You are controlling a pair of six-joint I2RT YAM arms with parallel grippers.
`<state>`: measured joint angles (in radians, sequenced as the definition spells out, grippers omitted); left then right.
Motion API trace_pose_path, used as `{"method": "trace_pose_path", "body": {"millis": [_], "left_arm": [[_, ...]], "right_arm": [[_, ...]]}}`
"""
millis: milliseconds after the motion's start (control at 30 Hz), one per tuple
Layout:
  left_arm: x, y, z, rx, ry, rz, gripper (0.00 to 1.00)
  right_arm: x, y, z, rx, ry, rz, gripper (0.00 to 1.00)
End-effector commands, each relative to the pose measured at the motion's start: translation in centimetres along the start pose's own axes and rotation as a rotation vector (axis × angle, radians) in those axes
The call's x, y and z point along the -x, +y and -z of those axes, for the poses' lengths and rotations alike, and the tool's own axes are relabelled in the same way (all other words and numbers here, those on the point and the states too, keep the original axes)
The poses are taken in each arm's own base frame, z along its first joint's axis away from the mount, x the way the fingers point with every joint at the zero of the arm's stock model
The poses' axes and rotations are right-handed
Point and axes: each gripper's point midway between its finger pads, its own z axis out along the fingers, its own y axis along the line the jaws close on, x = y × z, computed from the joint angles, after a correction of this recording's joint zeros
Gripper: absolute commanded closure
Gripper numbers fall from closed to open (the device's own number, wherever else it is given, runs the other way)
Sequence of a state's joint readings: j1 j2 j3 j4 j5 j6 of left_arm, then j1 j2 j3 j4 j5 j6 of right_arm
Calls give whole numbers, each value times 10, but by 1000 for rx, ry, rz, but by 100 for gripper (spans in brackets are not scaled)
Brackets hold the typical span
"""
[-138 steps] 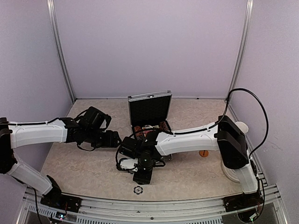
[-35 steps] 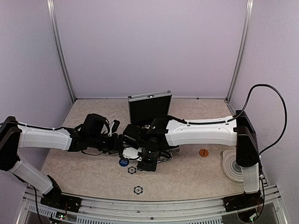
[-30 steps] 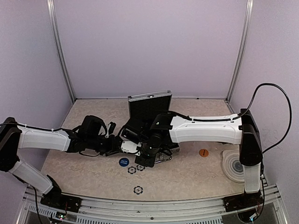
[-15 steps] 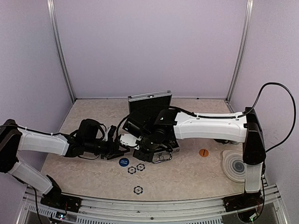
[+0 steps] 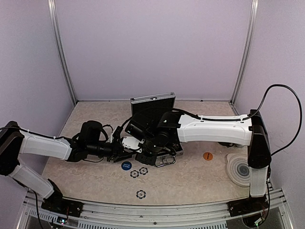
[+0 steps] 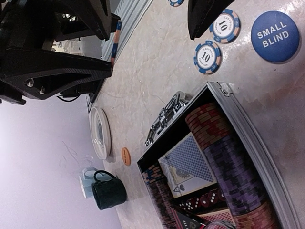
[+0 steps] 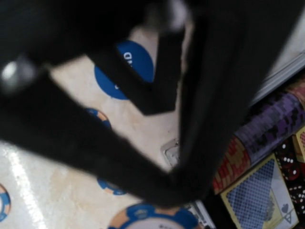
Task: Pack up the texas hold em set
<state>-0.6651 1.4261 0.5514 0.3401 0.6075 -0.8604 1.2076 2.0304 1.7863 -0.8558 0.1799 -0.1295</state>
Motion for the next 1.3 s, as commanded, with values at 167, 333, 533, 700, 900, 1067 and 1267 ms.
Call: {"method": "trace_pose_path", "body": {"millis": [167,333,533,700,900,1067,1267], "left_arm": [[-2,-35,-11,-107,33,-66,47],[-5,-40,-17,-121,53,-74,48],[-8,-43,-23,-137,69,-73,51],[-8,-44,-25,-142,69,-70,58],[-6,-50,-28,-186,66,-54,100],[0,-57,-28,-207,53,-65,100],[34,-83,-37,-139,-3,-259,100]], "right_arm": [[9,-8,14,-13,-49,-14,58],[10,-9,15,-16,-51,-15,58],[11,-9,16,-16,-57,-15,58],[10,-8,15,-13,-55,-16,58],[12,-11,18,-25,-69,-20,58],[6,-16,21,-54,-62,-28,52],[-15,-51,59,-150,-124,-167,5]]}}
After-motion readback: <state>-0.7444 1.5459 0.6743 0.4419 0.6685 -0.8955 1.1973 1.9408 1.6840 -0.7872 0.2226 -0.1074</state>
